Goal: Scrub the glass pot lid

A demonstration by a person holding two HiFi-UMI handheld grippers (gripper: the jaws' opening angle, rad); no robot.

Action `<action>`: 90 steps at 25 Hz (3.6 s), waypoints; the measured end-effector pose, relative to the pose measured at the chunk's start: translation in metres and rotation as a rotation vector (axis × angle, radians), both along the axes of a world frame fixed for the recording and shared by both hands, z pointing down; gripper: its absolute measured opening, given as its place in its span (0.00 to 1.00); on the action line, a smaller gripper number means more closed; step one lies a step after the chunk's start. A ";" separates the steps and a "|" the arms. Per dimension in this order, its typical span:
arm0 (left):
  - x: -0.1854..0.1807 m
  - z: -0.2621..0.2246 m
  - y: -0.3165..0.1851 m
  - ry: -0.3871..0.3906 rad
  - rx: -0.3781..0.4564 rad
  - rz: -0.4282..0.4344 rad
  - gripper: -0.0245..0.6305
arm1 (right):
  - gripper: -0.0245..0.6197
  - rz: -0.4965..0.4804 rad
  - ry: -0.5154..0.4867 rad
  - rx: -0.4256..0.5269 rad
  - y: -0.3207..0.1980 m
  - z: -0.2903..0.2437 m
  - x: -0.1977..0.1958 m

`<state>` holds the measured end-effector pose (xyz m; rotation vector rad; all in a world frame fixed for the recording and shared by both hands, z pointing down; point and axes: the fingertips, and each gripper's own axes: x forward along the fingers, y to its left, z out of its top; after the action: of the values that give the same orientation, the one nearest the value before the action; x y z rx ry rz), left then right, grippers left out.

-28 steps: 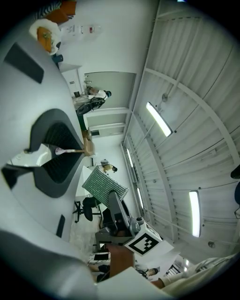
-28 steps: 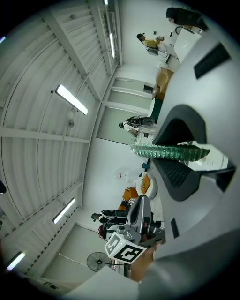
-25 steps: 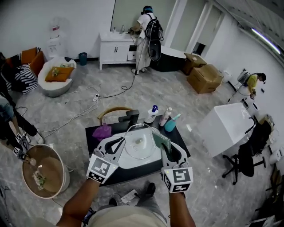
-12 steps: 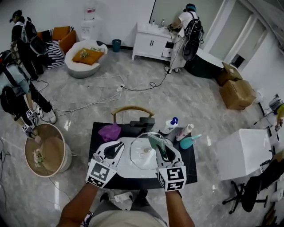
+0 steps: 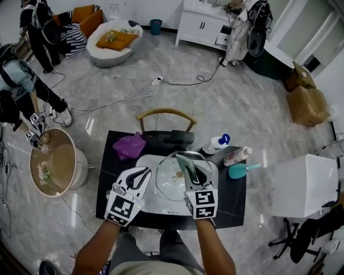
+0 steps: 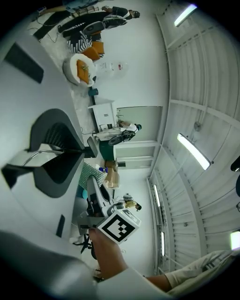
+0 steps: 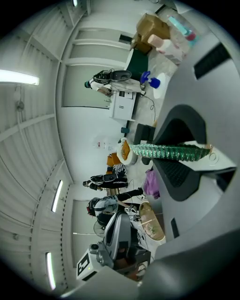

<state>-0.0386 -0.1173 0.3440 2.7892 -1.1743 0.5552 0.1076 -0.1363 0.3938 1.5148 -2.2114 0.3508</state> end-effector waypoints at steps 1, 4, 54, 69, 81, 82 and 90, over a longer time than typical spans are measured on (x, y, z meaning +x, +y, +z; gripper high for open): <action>0.001 0.009 -0.003 -0.004 -0.008 -0.006 0.08 | 0.17 -0.001 -0.002 -0.012 -0.004 0.012 0.001; 0.004 0.033 -0.011 -0.006 -0.038 -0.024 0.08 | 0.17 0.001 -0.011 -0.042 -0.013 0.044 0.003; 0.089 0.133 -0.034 -0.007 -0.162 0.023 0.08 | 0.17 0.292 0.071 -0.121 0.000 0.140 0.157; 0.014 0.144 -0.029 -0.003 -0.183 -0.066 0.08 | 0.17 0.085 0.025 -0.170 -0.005 0.161 0.009; -0.033 0.145 -0.016 0.004 -0.186 -0.128 0.08 | 0.17 -0.009 0.012 -0.178 -0.001 0.160 -0.062; -0.034 0.145 -0.015 0.005 -0.186 -0.130 0.08 | 0.17 -0.009 0.012 -0.176 -0.001 0.160 -0.062; -0.025 0.148 -0.010 0.001 -0.187 -0.124 0.08 | 0.17 0.013 0.001 -0.170 0.001 0.161 -0.050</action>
<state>-0.0633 -0.1272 0.4920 2.5415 -1.2162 0.6178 0.0574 -0.1352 0.5547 1.4387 -2.1130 0.5271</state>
